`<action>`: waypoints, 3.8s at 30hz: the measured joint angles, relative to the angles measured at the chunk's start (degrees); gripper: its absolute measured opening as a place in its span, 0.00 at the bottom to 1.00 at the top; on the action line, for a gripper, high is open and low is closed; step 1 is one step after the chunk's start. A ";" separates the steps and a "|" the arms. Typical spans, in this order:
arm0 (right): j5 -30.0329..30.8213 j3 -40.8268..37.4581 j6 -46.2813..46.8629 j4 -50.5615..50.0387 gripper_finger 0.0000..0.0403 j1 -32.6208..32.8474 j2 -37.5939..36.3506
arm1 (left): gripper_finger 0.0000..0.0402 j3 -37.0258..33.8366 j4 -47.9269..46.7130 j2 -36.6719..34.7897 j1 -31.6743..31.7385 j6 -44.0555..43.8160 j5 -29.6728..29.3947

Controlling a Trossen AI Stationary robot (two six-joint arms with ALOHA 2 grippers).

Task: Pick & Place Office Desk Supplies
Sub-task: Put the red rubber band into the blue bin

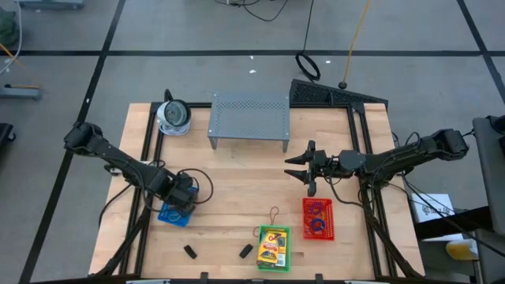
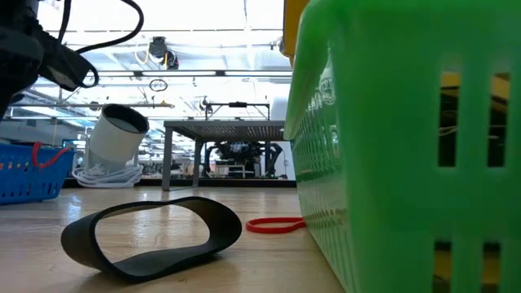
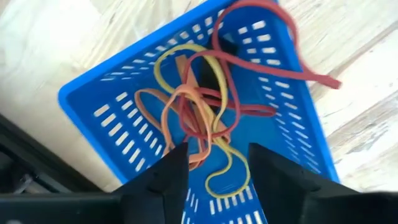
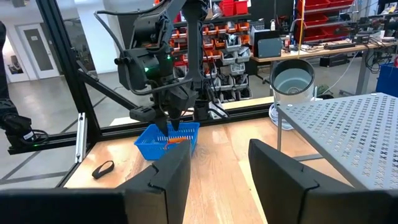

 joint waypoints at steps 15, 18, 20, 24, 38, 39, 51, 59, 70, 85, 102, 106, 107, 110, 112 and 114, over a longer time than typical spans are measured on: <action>-0.02 0.00 -0.02 -0.46 0.39 2.27 0.00 | 0.42 0.02 2.00 0.00 0.02 3.17 -7.73; 0.02 0.00 -0.01 -0.40 0.39 2.27 0.00 | 0.41 0.02 2.83 -0.26 0.04 4.72 -11.90; 0.05 0.00 0.00 -0.42 0.39 2.27 0.00 | 0.41 0.02 4.18 -1.05 -0.04 6.72 -14.58; 0.09 0.00 0.00 0.33 0.39 2.27 0.02 | 0.42 0.02 9.69 -4.69 -0.74 12.85 -21.81; 0.11 0.00 1.52 8.31 0.39 2.27 0.46 | 0.39 0.11 19.56 -25.84 -5.95 42.92 -38.92; 0.11 0.00 1.52 8.76 0.39 2.27 0.73 | 0.38 0.11 19.58 -26.82 -6.29 44.83 -39.59; 0.73 0.00 1.47 17.97 0.39 2.22 6.49 | 0.38 -17.78 38.90 -43.33 -5.96 64.38 -36.56; 1.91 0.69 1.09 19.32 0.39 1.99 7.80 | 0.38 -26.00 44.11 -60.43 0.73 72.15 -24.91; 1.72 3.50 1.05 15.92 0.39 1.37 9.70 | 0.38 -32.88 45.03 -71.89 5.31 73.52 -19.40; 1.00 23.78 -3.38 -7.88 0.39 1.94 20.23 | 0.38 -33.59 47.90 -71.52 5.92 63.61 -18.08; -1.58 33.73 -8.55 -22.57 0.39 5.99 28.57 | 0.38 -33.59 47.96 -71.52 5.92 54.38 -17.94; -1.22 36.45 -9.23 -28.94 0.39 7.60 30.50 | 0.38 -33.59 47.94 -71.52 5.92 54.36 -17.90; -0.52 37.11 -9.25 -31.65 0.39 7.96 30.80 | 0.38 -33.59 47.92 -71.52 5.92 54.32 -17.90; 3.53 39.26 -9.48 -36.79 0.39 8.46 32.05 | 0.38 -33.59 47.95 -71.50 5.92 54.20 -17.88; 5.96 40.11 -9.43 -41.49 0.39 8.60 32.02 | 0.38 -33.59 47.97 -71.52 5.92 54.20 -17.88; 6.31 41.60 -9.29 -45.36 0.39 8.59 32.02 | 0.38 -33.59 47.96 -71.50 5.92 54.22 -17.86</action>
